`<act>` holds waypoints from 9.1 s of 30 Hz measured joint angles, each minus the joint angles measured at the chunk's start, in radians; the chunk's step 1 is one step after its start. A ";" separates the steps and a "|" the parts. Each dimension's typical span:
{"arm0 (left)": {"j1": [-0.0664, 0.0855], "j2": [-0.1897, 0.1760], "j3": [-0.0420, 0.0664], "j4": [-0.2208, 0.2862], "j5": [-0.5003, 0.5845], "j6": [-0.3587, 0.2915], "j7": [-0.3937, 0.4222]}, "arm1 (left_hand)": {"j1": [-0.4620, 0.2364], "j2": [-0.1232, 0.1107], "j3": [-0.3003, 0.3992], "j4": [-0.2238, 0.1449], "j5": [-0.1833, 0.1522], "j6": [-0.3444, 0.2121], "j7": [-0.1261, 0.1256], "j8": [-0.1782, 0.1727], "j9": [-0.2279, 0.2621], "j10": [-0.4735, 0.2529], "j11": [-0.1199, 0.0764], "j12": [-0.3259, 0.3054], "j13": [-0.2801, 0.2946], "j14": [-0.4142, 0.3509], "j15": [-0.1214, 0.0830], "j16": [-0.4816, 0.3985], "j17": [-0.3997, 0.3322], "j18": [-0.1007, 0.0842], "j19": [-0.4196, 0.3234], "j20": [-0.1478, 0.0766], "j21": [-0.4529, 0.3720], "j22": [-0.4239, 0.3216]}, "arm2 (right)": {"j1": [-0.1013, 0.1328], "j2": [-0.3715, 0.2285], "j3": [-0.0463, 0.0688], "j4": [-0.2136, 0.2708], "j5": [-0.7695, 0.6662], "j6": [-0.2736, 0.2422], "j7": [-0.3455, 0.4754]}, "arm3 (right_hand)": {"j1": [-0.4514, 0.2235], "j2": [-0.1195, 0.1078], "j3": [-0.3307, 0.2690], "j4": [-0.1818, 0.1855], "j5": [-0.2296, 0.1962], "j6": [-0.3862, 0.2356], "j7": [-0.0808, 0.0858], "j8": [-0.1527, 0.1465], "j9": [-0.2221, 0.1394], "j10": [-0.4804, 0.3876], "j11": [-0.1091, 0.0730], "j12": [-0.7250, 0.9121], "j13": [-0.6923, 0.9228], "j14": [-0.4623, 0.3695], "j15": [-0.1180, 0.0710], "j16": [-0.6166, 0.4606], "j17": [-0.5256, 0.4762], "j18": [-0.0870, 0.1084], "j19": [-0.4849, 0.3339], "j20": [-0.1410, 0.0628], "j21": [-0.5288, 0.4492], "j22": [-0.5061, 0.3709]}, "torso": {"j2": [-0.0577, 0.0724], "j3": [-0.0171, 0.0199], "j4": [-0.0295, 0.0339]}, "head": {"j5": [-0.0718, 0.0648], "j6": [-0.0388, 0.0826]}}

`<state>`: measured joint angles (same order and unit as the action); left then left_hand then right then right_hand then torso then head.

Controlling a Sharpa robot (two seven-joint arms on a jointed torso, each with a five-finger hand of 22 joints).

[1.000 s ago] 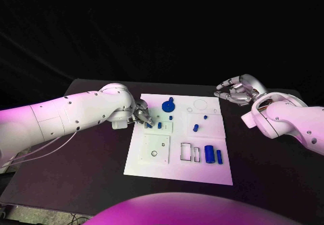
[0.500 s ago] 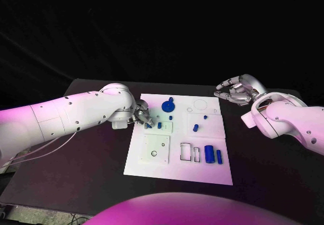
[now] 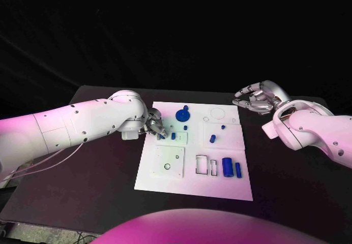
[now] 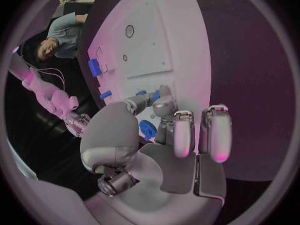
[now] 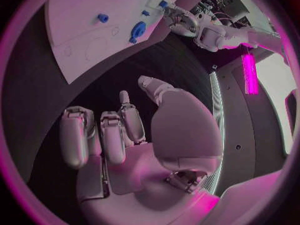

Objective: Assemble the parts on the task board

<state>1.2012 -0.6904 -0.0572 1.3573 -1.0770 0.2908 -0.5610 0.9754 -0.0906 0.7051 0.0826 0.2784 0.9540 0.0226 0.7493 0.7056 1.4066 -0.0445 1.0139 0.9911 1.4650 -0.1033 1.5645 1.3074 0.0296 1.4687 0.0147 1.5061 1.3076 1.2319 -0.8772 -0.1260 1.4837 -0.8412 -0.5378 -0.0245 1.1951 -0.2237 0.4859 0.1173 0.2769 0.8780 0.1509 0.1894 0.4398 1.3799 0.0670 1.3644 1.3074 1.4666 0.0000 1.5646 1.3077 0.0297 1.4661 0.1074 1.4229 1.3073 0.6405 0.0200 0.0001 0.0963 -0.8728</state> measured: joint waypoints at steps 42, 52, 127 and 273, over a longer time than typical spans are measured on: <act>0.001 0.008 0.000 -0.019 0.010 0.017 -0.023 | -0.149 -0.068 -0.036 0.037 -0.203 0.005 -0.007 0.002 -0.037 0.000 0.000 -0.023 -0.031 0.004 0.004 0.000 0.000 0.000 -0.004 0.003 0.000 0.000 | 0.000 -0.001 0.000 0.000 0.005 -0.009 0.007 | -0.028 -0.001 0.009 -0.003 -0.010 -0.010 -0.004 0.000 0.006 -0.007 0.001 -0.010 0.000 0.000 0.000 0.000 0.000 0.000 0.000 0.000 -0.013 0.000 | 0.000 0.0003 -0.0006 | -0.002 0.000; 0.001 0.009 -0.001 -0.020 0.010 0.016 -0.026 | -0.160 -0.070 -0.043 0.049 -0.214 0.006 -0.009 0.006 -0.038 0.000 0.000 -0.023 -0.029 0.004 0.004 0.000 0.000 0.000 -0.004 0.003 0.006 0.000 | 0.000 -0.001 0.000 0.000 0.006 -0.011 0.008 | -0.028 -0.001 0.009 -0.003 -0.010 -0.010 -0.004 0.000 0.006 -0.006 0.001 -0.010 0.000 0.000 0.000 0.000 0.000 0.000 0.000 0.000 -0.013 0.000 | 0.000 0.0003 -0.0004 | -0.004 0.000; -0.018 0.092 -0.034 -0.034 -0.438 -0.453 0.507 | 0.267 -0.186 -0.104 -0.048 -0.210 -0.178 0.093 -0.359 -0.268 -0.502 0.127 -0.546 -0.615 -0.150 0.100 -0.340 -0.153 0.110 -0.205 0.091 -0.645 0.001 | -0.002 0.003 0.000 -0.002 0.008 -0.012 0.011 | -0.028 -0.001 0.024 -0.012 0.002 -0.014 -0.001 0.004 0.014 -0.076 -0.001 -0.084 -0.055 0.000 0.000 -0.027 0.000 0.016 -0.013 -0.005 -0.063 0.000 | 0.001 -0.0004 -0.0013 | -0.032 0.000; -0.037 0.033 0.008 -0.075 -0.330 -0.301 0.450 | 0.328 -0.116 -0.006 -0.113 -0.222 0.009 0.102 -0.435 -0.249 -0.284 0.105 -0.681 -0.740 -0.050 0.093 -0.174 -0.082 0.078 -0.123 0.077 -0.404 0.000 | -0.011 0.008 0.000 -0.005 0.009 -0.012 0.011 | -0.032 -0.005 0.029 -0.018 0.006 -0.014 -0.001 0.008 0.019 -0.076 -0.001 -0.089 -0.060 0.000 0.000 -0.027 0.000 0.016 -0.013 -0.005 -0.067 0.000 | -0.004 0.0020 0.0057 | -0.035 0.000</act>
<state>1.1641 -0.6571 -0.0494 1.2824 -1.4075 -0.0098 -0.1111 1.3038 -0.2069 0.6992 -0.0303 0.0563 0.9635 0.1251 0.3147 0.4563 1.1226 0.0608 0.3330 0.2513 1.4151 -0.0103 1.3904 1.2255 0.1081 1.3455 0.0915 1.1020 1.3079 1.2213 -0.8693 -0.1260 1.4791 -0.8326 -0.5497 -0.0137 1.1634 -0.2290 0.5150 0.0995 0.2825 0.8645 0.1502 0.1971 0.4583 1.3039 0.0661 1.2755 1.2478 1.4666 0.0000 1.5376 1.3073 0.0454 1.4535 0.1021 1.3559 1.3078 0.6366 0.0221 0.0058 0.0610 -0.8727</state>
